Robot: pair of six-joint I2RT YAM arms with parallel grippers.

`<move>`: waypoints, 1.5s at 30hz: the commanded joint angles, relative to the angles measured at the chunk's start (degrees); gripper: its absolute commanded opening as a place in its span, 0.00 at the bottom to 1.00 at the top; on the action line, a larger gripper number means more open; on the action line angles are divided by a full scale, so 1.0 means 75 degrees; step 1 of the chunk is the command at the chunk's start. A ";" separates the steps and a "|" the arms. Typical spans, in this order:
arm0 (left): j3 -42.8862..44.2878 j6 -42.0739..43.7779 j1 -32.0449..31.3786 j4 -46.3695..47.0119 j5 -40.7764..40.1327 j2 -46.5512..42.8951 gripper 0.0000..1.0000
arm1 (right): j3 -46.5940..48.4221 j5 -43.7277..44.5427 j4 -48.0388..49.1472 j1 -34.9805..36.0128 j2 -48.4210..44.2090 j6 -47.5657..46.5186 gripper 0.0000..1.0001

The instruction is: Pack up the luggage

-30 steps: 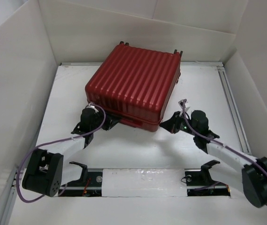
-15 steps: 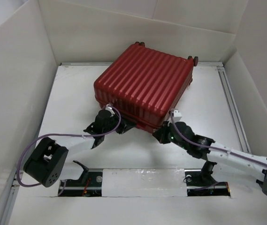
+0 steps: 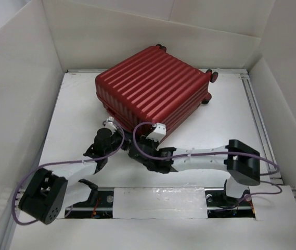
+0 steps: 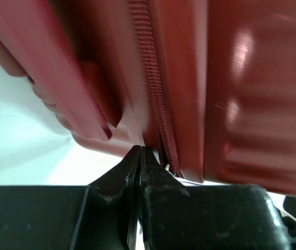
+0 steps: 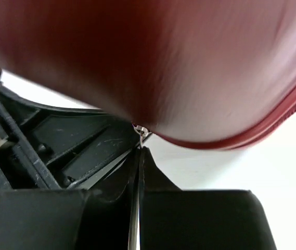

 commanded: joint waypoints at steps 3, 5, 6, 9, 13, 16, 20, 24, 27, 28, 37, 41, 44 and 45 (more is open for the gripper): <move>0.1272 0.1881 -0.0277 -0.3641 -0.0023 -0.1389 0.04 | 0.0849 0.0162 -0.0834 0.0662 -0.0087 0.1339 0.00; 0.1628 0.2621 -0.0361 -0.4965 -0.0625 -0.1951 0.31 | 0.0407 0.0162 -0.1225 0.0757 -0.0473 0.1435 0.00; 0.1745 0.2797 -0.0361 -0.5274 -0.0918 -0.2127 0.43 | 0.0148 0.0162 -0.1226 0.0838 -0.0962 0.1504 0.00; 0.2214 0.3431 -0.0361 -0.6234 -0.2055 -0.2830 0.79 | -0.0790 0.0069 -0.1133 0.0991 -0.1854 0.1715 0.00; 0.2472 0.3619 -0.0290 -0.6578 -0.3203 -0.4212 0.93 | -0.1646 -0.0036 -0.0890 0.1073 -0.2629 0.1299 0.04; 0.2601 0.3340 -0.0290 -0.5820 -0.3592 -0.5024 1.00 | -0.1893 -0.0715 -0.0384 0.1073 -0.2702 0.0488 0.57; 0.3572 0.2930 -0.0092 -0.5103 -0.3817 -0.2874 1.00 | -0.2080 -0.0741 -0.0593 0.1576 -0.2818 0.0263 0.83; 0.5348 0.2718 0.0891 -0.4433 -0.3300 -0.0913 1.00 | -0.2350 -0.0659 -0.1339 0.2173 -0.3590 0.0367 0.91; 0.8332 0.3232 0.3198 -0.5757 -0.2362 0.1721 0.93 | -0.2853 0.0208 -0.2410 0.2409 -0.4999 0.0603 0.69; 0.8820 0.3233 0.3550 -0.6395 -0.2107 0.2225 0.87 | -0.2970 0.0209 -0.2410 0.2282 -0.5358 0.0603 0.33; 1.0624 0.3467 0.4936 -0.5511 -0.1039 0.5520 0.64 | -0.3921 -0.2733 -0.0702 -0.3202 -0.7671 -0.2781 0.00; 1.2044 0.3806 0.4797 -0.5709 0.0377 0.7766 0.64 | -0.3875 -0.5138 0.0670 -0.6036 -0.5941 -0.3826 0.00; 1.1631 0.3971 0.4527 -0.5420 0.0929 0.8113 0.62 | -0.3267 -0.6011 0.1666 -0.6846 -0.4007 -0.4341 0.00; 1.1068 0.3785 0.4387 -0.5046 0.1047 0.7777 0.62 | -0.2766 -0.6292 0.1796 -0.6849 -0.3562 -0.4482 0.00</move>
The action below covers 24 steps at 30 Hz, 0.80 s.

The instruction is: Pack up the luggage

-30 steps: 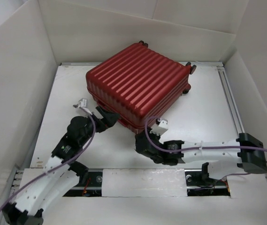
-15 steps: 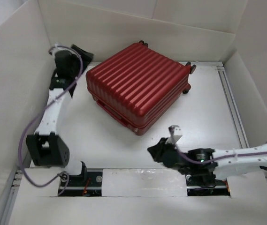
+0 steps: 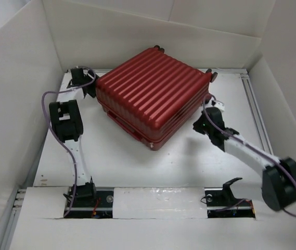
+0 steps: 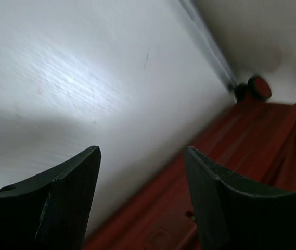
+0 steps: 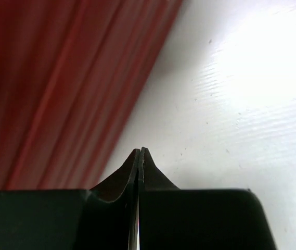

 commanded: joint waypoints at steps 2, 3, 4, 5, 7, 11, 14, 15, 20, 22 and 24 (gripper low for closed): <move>-0.3087 -0.0608 -0.0461 0.2563 0.1388 -0.1272 0.62 | 0.1360 -0.1871 0.1526 -0.0233 0.1959 -0.1350 0.00; -0.3975 -0.1506 -0.0543 0.3431 0.1390 -0.2100 0.61 | 0.1804 -0.2161 0.1527 -0.0233 0.2206 -0.1433 0.00; -0.4703 -0.1839 -0.0543 0.4681 0.1390 -0.2468 0.59 | 0.1971 -0.2303 0.1620 -0.0164 0.2394 -0.1527 0.00; -0.5778 -0.2005 -0.0694 0.4983 0.1390 -0.2797 0.59 | 0.2146 -0.2398 0.1620 -0.0163 0.2616 -0.1702 0.00; -0.6559 -0.2007 -0.1080 0.5255 0.1122 -0.3813 0.59 | 0.2486 -0.2491 0.1620 -0.0093 0.2688 -0.1844 0.00; -0.8211 -0.1831 -0.1878 0.5513 0.0454 -0.5609 0.59 | 0.2780 -0.2901 0.1620 -0.0502 0.2689 -0.2089 0.00; -0.9489 -0.2006 -0.2067 0.5584 0.0254 -0.7035 0.59 | 0.3165 -0.3753 0.1504 -0.0655 0.2934 -0.2161 0.00; -0.9817 -0.2088 -0.2067 0.5584 0.0126 -0.7425 0.59 | 0.3342 -0.3978 0.1387 -0.0655 0.3178 -0.2242 0.03; -1.0360 -0.1565 -0.1587 0.3818 -0.0132 -0.9371 0.64 | 0.4233 -0.3901 -0.0053 -0.0490 0.3253 -0.2477 0.35; -1.0173 -0.1316 -0.1201 0.2685 -0.0203 -1.0308 0.67 | 0.4234 -0.3255 -0.0405 -0.0794 0.2530 -0.2477 0.61; -0.9985 -0.1117 -0.1118 0.2223 -0.0483 -1.1220 0.71 | 0.3989 -0.2835 -0.0898 -0.1436 0.1790 -0.2115 0.70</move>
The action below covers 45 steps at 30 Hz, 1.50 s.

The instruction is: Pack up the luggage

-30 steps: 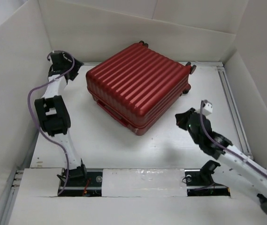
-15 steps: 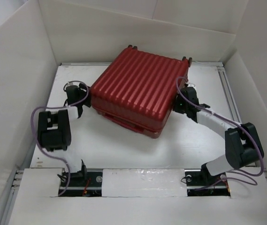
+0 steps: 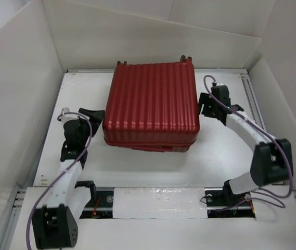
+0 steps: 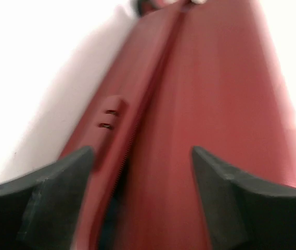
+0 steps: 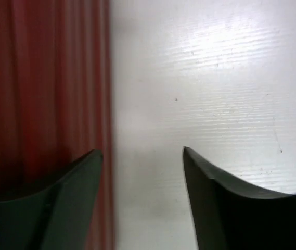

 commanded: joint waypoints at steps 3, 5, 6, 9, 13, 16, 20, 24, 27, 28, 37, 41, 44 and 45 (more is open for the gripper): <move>0.0933 0.0956 -0.0141 -0.1247 0.0861 -0.1648 0.81 | -0.0520 -0.1142 0.0433 -0.0482 -0.3543 0.1148 0.76; 0.1180 0.1261 -0.0141 -0.1610 0.0861 -0.1649 0.84 | -0.1890 -0.1129 0.0432 -0.0484 -0.5323 0.1372 0.74; 0.1181 0.1262 -0.0141 -0.1611 0.1001 -0.1556 0.84 | -0.2440 -0.1304 0.0722 -0.0484 -0.5933 0.1662 0.70; 0.1251 0.1332 -0.0141 -0.1704 0.1166 -0.1251 0.84 | -0.4422 -0.1972 0.0854 -0.0017 -0.8085 0.2026 0.45; 0.1029 0.1332 -0.0141 -0.1775 0.0652 -0.1671 0.83 | -0.5760 -0.2287 0.0221 0.0805 -1.0049 0.2356 0.10; 0.1215 0.1706 -0.0141 -0.1914 0.0288 -0.1673 0.83 | -0.5856 -0.1951 -0.0130 0.1401 -1.0707 0.2649 0.14; 0.1428 0.1895 0.0057 -0.1940 0.1030 -0.0410 0.83 | -0.5950 -0.1751 0.0498 0.2010 -1.0055 0.2452 0.46; 0.0424 0.1322 0.0865 -0.0770 0.2113 -0.0183 0.80 | -0.5950 -0.1552 0.1344 0.2618 -0.8508 0.1982 0.48; 0.0302 0.1239 0.0937 -0.0627 0.1998 -0.0547 0.80 | -0.5775 -0.0862 0.1894 0.3042 -0.7663 0.1643 0.49; 0.0302 0.1308 0.0937 -0.0696 0.1998 -0.0547 0.80 | -0.5774 -0.0442 0.1978 0.3275 -0.7511 0.1572 0.49; 0.0186 0.1379 0.0937 -0.0556 0.2361 -0.0290 0.76 | -0.5680 0.1283 0.2213 0.4191 -0.7719 0.1290 0.52; 0.0115 0.1531 0.0937 -0.0486 0.2361 -0.0219 0.75 | -0.5762 0.1870 0.2294 0.4355 -0.8072 0.1209 0.53; 0.0115 0.1532 0.0937 -0.0405 0.2361 -0.0219 0.74 | -0.5833 0.1941 0.2598 0.4355 -0.7979 0.0881 0.53; 0.0045 0.1532 0.0937 -0.0404 0.2361 -0.0219 0.72 | -0.5833 0.1941 0.2600 0.4355 -0.7885 0.0880 0.53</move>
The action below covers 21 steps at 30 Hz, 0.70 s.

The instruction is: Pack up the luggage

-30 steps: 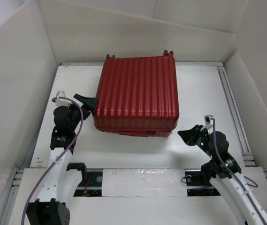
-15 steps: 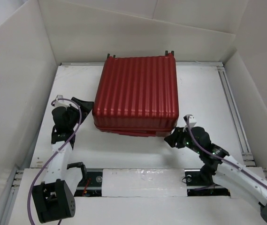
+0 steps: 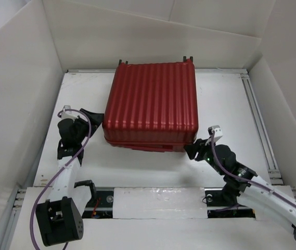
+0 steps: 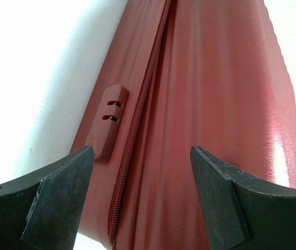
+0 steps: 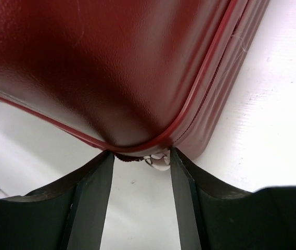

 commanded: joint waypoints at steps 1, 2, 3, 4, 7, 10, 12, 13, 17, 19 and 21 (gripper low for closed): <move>-0.0195 0.0177 -0.0080 0.0255 0.0552 -0.0007 0.71 | 0.0203 0.0548 0.0932 0.0042 0.0199 -0.0437 0.53; -0.0195 0.0176 -0.0080 0.0336 0.0552 -0.0007 0.70 | 0.0203 0.0548 0.1049 0.0042 0.0432 -0.0438 0.53; -0.0264 0.0106 -0.0080 0.0418 0.0552 -0.0076 0.70 | 0.0272 0.0548 0.1120 0.0042 0.0551 -0.0519 0.53; -0.0265 0.0106 -0.0150 0.0419 0.0621 -0.0077 0.68 | 0.0273 0.0548 0.1202 0.0042 0.0656 -0.0520 0.51; -0.0428 -0.0070 -0.0361 0.0630 0.0622 -0.0077 0.65 | 0.0273 0.0477 0.1459 0.0042 0.0891 -0.0450 0.40; -0.0755 -0.0350 -0.0443 0.1202 0.1147 -0.0077 0.50 | 0.0052 0.0711 0.1799 0.0042 0.0740 -0.0147 0.16; -0.0850 -0.0468 -0.0513 0.1308 0.1231 -0.0158 0.43 | -0.0183 0.0864 0.1964 0.0112 0.0588 0.0076 0.00; -0.0851 -0.0538 -0.0583 0.1309 0.1301 -0.0159 0.41 | -0.0254 0.0864 0.2173 0.0113 0.0413 0.0356 0.00; -0.1003 -0.0854 -0.1612 0.1543 0.0567 -0.0439 0.33 | -0.0606 0.0396 0.3051 0.0440 0.0259 0.1595 0.00; -0.1003 -0.1170 -0.2514 0.1741 0.0155 -0.0440 0.30 | -0.0769 0.0395 0.3567 0.0931 0.0387 0.2243 0.00; -0.1003 -0.1393 -0.3089 0.1929 -0.0406 -0.0440 0.30 | -0.0689 0.0569 0.4353 0.1585 0.0925 0.3005 0.00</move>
